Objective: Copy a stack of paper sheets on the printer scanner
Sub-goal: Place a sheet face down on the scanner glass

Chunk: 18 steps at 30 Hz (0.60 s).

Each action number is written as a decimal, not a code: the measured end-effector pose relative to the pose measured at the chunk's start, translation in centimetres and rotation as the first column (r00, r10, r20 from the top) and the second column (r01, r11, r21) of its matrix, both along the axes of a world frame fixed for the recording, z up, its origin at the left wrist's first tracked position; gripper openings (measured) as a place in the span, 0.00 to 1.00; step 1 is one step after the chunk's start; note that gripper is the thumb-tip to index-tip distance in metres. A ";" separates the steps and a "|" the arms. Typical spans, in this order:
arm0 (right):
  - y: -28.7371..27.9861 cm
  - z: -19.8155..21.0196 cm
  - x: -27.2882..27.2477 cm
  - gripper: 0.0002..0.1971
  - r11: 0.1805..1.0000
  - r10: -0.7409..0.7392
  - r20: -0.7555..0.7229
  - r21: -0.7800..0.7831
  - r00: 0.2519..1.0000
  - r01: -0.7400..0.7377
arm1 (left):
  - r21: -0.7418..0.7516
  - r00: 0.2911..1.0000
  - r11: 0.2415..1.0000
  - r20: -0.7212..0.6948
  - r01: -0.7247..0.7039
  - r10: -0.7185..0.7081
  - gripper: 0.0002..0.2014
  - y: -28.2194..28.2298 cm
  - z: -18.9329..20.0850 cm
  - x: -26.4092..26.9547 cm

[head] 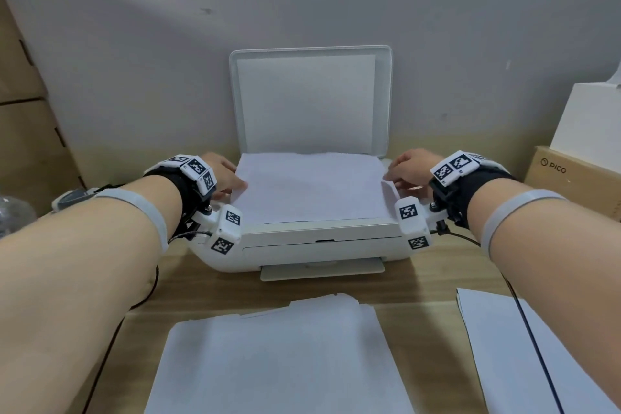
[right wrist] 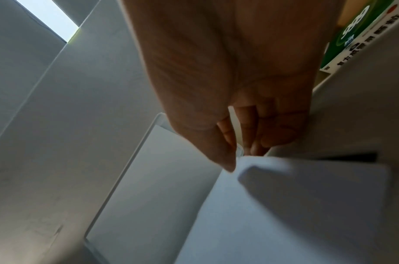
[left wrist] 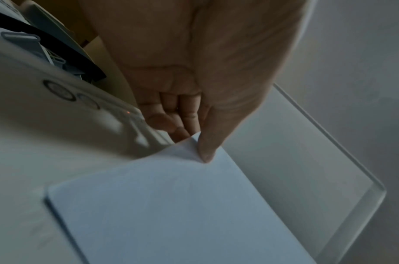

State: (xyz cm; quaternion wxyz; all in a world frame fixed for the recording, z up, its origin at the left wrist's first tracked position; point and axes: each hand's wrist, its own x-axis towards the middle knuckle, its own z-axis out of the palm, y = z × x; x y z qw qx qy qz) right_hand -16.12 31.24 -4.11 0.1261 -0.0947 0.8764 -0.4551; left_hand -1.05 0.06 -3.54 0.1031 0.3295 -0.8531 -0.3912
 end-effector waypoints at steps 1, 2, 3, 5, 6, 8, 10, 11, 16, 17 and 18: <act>0.1 -0.1 0.2 0.05 0.999 0.029 -0.010 0.020 1.000 -0.029 | 0.033 1.000 0.999 -0.001 -0.010 0.010 0.22 -0.1 -0.1 -0.1; 0.2 -0.1 0.4 0.06 0.997 0.060 -0.025 0.051 0.998 -0.059 | 0.057 1.000 0.998 0.006 -0.006 0.006 0.23 -0.1 -0.2 -0.2; 0.3 -0.1 0.5 0.07 0.994 0.083 -0.043 0.081 0.996 -0.079 | 0.070 1.000 0.998 0.018 0.003 -0.004 0.24 -0.1 -0.4 -0.3; 0.3 0.0 0.6 0.08 0.987 0.102 -0.062 0.131 0.993 -0.093 | 0.060 0.998 0.998 0.050 0.030 -0.033 0.22 -0.2 -0.5 -0.4; 0.4 0.0 0.6 0.09 0.984 0.104 -0.070 0.152 0.992 -0.092 | 0.052 0.997 0.998 0.060 0.043 -0.046 0.20 -0.2 -0.6 -0.4; 0.4 0.0 0.8 0.10 0.979 0.102 -0.090 0.186 0.991 -0.084 | 0.033 0.995 0.998 0.072 0.060 -0.063 0.19 -0.3 -0.9 -0.5; 0.2 0.0 1.0 0.10 0.972 0.104 -0.104 0.220 0.989 -0.079 | 0.014 0.993 0.996 0.076 0.087 -0.088 0.19 -0.4 -0.9 -0.4; 0.1 0.0 0.9 0.11 0.966 0.111 -0.111 0.244 0.988 -0.081 | 0.005 0.992 0.995 0.083 0.100 -0.100 0.20 -0.3 -0.9 -0.4; -0.4 -0.1 0.4 0.15 0.941 0.121 -0.111 0.328 0.986 -0.079 | -0.149 0.968 0.970 0.186 0.195 -0.166 0.16 -0.1 -0.4 -0.4; -0.4 -0.1 0.3 0.16 0.940 0.124 -0.113 0.332 0.986 -0.080 | -0.183 0.964 0.961 0.208 0.206 -0.167 0.15 0.0 -0.3 -0.4; -0.4 -0.2 0.3 0.17 0.937 0.129 -0.116 0.340 0.985 -0.083 | -0.209 0.961 0.955 0.221 0.213 -0.166 0.14 0.1 -0.3 -0.5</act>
